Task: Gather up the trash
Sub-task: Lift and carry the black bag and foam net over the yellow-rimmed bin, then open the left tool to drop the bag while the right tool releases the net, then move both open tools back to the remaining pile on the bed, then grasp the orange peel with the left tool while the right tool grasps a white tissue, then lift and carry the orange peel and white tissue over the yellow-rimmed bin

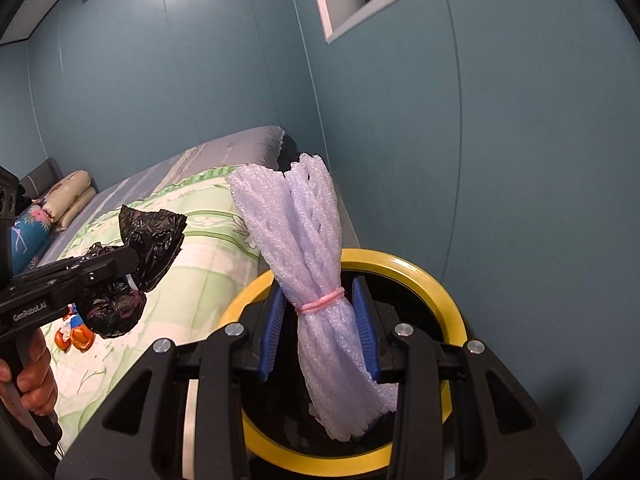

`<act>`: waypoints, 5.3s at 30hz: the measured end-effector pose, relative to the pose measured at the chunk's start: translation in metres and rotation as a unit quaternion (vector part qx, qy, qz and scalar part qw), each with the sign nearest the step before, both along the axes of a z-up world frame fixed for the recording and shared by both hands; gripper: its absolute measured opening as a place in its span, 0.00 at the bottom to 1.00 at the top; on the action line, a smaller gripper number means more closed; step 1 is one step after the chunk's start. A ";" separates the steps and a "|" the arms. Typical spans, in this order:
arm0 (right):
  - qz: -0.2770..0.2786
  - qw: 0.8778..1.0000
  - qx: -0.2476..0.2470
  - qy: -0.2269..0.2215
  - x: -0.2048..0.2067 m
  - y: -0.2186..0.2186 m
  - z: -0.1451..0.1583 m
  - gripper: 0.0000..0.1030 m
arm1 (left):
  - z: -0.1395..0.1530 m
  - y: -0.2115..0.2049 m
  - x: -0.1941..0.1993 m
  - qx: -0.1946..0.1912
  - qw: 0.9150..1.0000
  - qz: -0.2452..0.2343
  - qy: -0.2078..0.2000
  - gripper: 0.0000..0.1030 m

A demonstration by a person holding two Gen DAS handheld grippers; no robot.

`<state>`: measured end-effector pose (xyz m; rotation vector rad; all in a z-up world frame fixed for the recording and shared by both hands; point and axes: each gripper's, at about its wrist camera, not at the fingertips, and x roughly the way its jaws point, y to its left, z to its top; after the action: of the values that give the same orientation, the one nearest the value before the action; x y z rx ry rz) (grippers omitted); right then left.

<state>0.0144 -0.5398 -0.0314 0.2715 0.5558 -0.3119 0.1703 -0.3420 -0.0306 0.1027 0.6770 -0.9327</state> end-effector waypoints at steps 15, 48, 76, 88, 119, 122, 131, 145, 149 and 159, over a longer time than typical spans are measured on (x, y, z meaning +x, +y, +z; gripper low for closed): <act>-0.025 0.998 0.019 0.051 0.032 -0.005 -0.033 0.32 | -0.051 -0.046 0.015 0.037 0.998 -0.016 0.045 0.25; -0.024 0.999 -0.006 0.021 0.033 0.002 -0.018 0.71 | -0.034 0.042 0.063 -0.010 0.994 0.095 0.049 0.85; 0.326 0.943 -0.057 -0.003 0.142 0.282 0.011 0.92 | -0.059 0.393 0.071 0.041 0.922 0.382 0.046 0.92; 0.370 0.919 -0.085 0.101 0.252 0.347 -0.050 0.92 | -0.115 0.425 0.079 0.051 0.921 0.376 0.088 0.92; 0.391 0.885 -0.085 0.236 0.363 0.391 -0.116 0.73 | -0.166 0.423 0.123 0.063 0.928 0.339 0.140 0.64; 0.394 0.884 -0.082 0.239 0.363 0.392 -0.118 0.61 | -0.168 0.419 0.125 0.072 0.928 0.337 0.138 0.54; 0.405 0.879 -0.050 0.245 0.361 0.391 -0.119 0.22 | -0.169 0.422 0.125 0.072 0.926 0.342 0.139 0.43; 0.407 0.885 -0.028 0.225 0.343 0.388 -0.102 0.13 | -0.158 0.434 0.115 0.054 0.923 0.349 0.153 0.38; 0.404 0.887 -0.015 0.222 0.336 0.381 -0.096 0.13 | -0.152 0.437 0.107 0.048 0.922 0.354 0.151 0.37; 0.400 0.892 -0.003 0.209 0.309 0.372 -0.080 0.13 | -0.136 0.451 0.082 0.046 0.919 0.368 0.136 0.37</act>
<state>0.3232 -0.1679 -0.1118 -0.0518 1.0390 0.4464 0.2528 0.1093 -0.1665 -0.1970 0.9281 -0.1845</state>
